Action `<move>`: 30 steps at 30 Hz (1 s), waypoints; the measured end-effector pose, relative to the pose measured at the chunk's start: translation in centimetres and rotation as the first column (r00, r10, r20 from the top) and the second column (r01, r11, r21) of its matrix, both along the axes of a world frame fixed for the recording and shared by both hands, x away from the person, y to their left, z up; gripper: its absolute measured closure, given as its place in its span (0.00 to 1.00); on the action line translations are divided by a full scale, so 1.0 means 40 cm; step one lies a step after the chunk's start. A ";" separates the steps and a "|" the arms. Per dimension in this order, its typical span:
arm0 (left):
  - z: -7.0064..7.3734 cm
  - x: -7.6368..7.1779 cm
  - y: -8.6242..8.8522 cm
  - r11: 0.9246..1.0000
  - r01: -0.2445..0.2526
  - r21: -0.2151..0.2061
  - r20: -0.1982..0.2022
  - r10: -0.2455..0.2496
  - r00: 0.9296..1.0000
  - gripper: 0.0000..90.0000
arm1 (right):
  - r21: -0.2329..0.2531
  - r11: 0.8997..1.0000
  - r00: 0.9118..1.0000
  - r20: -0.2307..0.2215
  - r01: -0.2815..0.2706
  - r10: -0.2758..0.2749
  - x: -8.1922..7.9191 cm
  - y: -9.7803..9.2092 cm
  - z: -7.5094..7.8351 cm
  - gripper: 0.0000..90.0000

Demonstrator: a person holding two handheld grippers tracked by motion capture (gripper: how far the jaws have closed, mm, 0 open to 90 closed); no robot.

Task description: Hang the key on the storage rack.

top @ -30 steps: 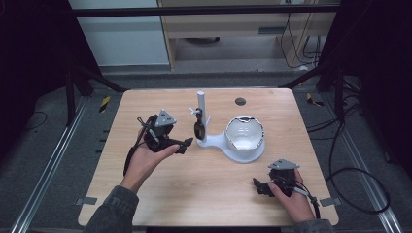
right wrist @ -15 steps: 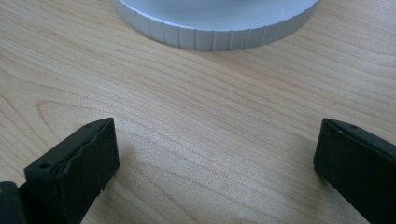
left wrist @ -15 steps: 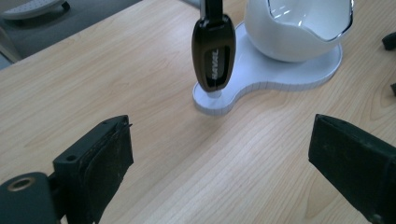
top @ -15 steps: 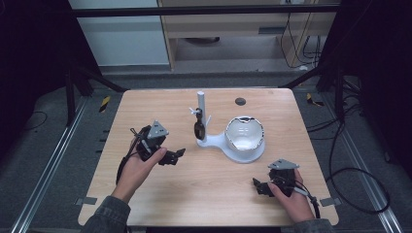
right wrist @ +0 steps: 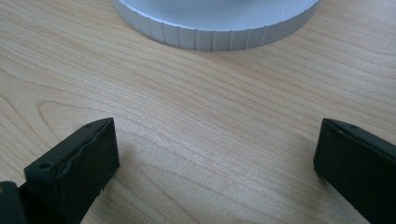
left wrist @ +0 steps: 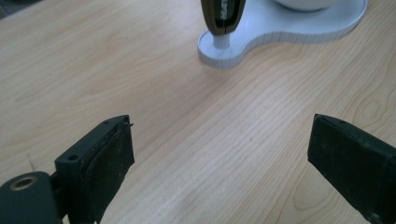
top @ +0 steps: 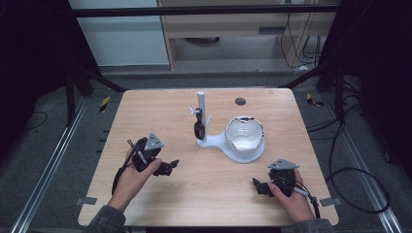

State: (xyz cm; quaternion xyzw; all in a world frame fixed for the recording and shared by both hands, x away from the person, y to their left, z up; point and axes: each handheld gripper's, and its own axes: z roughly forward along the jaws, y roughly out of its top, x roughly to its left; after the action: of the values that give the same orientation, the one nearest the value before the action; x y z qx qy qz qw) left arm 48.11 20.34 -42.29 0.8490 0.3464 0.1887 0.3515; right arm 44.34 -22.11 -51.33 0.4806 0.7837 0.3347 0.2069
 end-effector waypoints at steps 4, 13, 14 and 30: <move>-0.028 -0.005 0.014 1.000 -0.010 0.007 -0.027 0.011 1.000 0.07 | 0.000 1.000 1.000 0.000 0.000 0.000 0.000 0.000 0.000 0.00; -0.080 -0.013 0.040 0.999 -0.028 0.024 -0.073 0.030 0.997 0.07 | 0.000 1.000 1.000 0.000 0.000 0.000 0.000 0.000 0.000 0.00; -0.086 -0.013 0.044 0.999 -0.032 0.025 -0.078 0.033 0.996 0.07 | 0.001 1.000 1.000 0.000 0.000 0.000 0.000 0.000 0.000 0.00; -0.130 -0.023 0.096 0.995 -0.071 0.067 -0.107 0.078 0.991 0.07 | 0.000 1.000 1.000 0.000 0.000 0.000 0.000 0.000 0.000 0.00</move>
State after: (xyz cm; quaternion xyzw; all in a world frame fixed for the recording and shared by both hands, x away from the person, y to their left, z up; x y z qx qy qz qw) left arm 47.17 24.19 -47.49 0.8553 0.3903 0.1658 0.2977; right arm 44.34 -22.10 -51.33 0.4807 0.7836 0.3347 0.2068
